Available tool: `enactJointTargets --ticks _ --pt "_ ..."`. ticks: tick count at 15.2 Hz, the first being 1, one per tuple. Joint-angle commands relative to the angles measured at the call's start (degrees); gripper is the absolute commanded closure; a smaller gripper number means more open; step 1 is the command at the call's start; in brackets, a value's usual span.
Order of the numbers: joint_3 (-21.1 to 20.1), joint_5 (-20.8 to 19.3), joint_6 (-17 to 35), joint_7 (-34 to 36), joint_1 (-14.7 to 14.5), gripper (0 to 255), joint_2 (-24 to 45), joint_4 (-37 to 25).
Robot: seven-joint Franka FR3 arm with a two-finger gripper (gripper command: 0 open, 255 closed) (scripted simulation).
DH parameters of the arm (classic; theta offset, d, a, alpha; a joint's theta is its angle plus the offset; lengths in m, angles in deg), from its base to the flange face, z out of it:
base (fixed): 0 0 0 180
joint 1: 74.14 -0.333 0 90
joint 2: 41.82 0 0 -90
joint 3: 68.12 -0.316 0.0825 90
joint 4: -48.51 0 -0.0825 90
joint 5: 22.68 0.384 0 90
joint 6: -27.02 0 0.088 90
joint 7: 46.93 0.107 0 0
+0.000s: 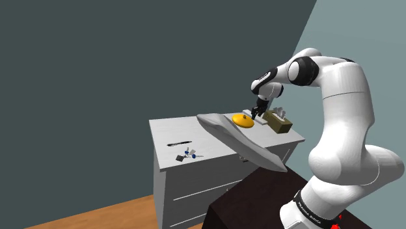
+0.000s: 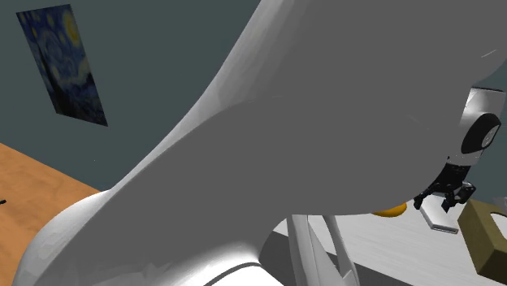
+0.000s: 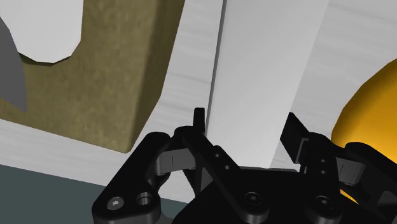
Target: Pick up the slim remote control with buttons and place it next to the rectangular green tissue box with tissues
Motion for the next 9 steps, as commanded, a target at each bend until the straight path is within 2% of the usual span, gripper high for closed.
enactJointTargets --ticks 1,2,7,9 --pt "0.0 0.0 0.0 0.0 0.1 255 0.1 0.0" --pt "0.0 0.0 0.0 0.0 0.1 0 0.0 0.0" --pt "0.0 0.0 0.0 0.0 0.1 0 0.1 0.0" --pt "0.5 -0.5 -2.3 0.3 -0.3 0 -2.6 0.4"
